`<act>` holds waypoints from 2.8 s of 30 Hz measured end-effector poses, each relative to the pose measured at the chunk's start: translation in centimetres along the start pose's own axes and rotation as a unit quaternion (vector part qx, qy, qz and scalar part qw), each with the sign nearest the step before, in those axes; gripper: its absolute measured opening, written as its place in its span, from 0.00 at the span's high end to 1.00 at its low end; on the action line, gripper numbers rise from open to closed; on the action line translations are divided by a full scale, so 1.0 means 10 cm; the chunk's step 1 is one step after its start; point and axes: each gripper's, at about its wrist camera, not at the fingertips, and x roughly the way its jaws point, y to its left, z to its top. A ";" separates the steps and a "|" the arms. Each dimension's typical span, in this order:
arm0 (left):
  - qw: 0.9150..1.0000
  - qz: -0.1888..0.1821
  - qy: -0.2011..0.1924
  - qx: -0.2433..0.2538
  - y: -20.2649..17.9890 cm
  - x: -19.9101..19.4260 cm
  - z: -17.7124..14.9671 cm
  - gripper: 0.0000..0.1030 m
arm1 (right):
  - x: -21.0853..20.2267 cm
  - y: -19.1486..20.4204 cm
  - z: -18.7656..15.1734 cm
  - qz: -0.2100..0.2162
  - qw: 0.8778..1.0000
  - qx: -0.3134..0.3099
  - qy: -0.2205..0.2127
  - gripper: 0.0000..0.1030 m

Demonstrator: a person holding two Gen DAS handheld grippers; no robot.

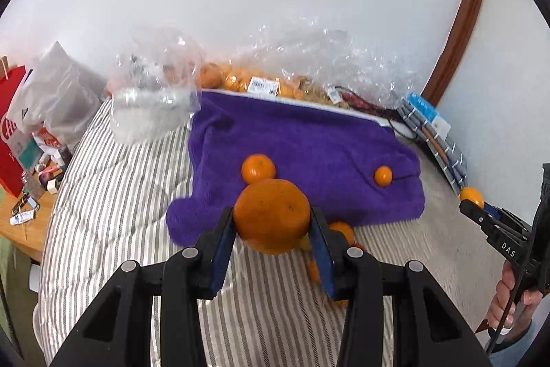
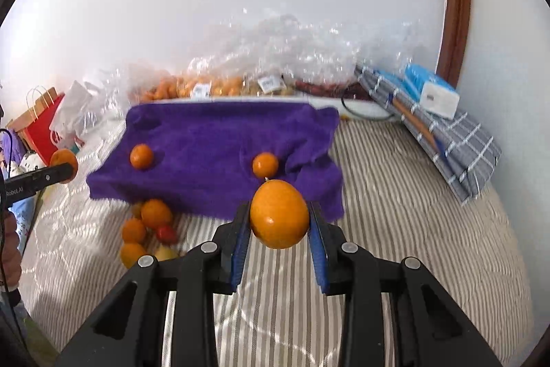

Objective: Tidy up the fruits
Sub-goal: 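Carry both oranges onto the towel beside the earlier oranges and open both tools, then grasp the yellow-green fruit with the right tool while the left tool reaches another orange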

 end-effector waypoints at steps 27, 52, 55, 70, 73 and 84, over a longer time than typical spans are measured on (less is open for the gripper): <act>0.998 0.049 0.014 -0.038 0.29 1.03 0.35 0.61 | 1.23 -0.17 0.30 0.028 0.999 0.040 0.022 0.69; 0.998 0.051 0.023 -0.018 0.21 1.08 0.16 0.60 | 1.31 -0.07 0.17 0.033 0.999 0.017 0.038 0.63; 0.998 0.050 0.024 -0.017 0.19 1.06 0.16 0.59 | 1.28 -0.04 0.16 0.023 0.999 0.011 0.028 0.58; 0.999 0.032 -0.007 -0.015 0.13 0.82 0.18 0.47 | 0.73 0.33 0.09 0.034 0.999 -0.011 0.008 0.56; 0.999 0.040 -0.019 -0.011 0.13 0.75 0.19 0.47 | 0.70 0.43 -0.07 0.066 0.997 -0.006 0.030 0.56; 0.999 0.023 -0.019 -0.022 0.22 0.68 0.24 0.47 | 0.59 0.88 -0.49 0.115 0.991 -0.019 0.073 0.59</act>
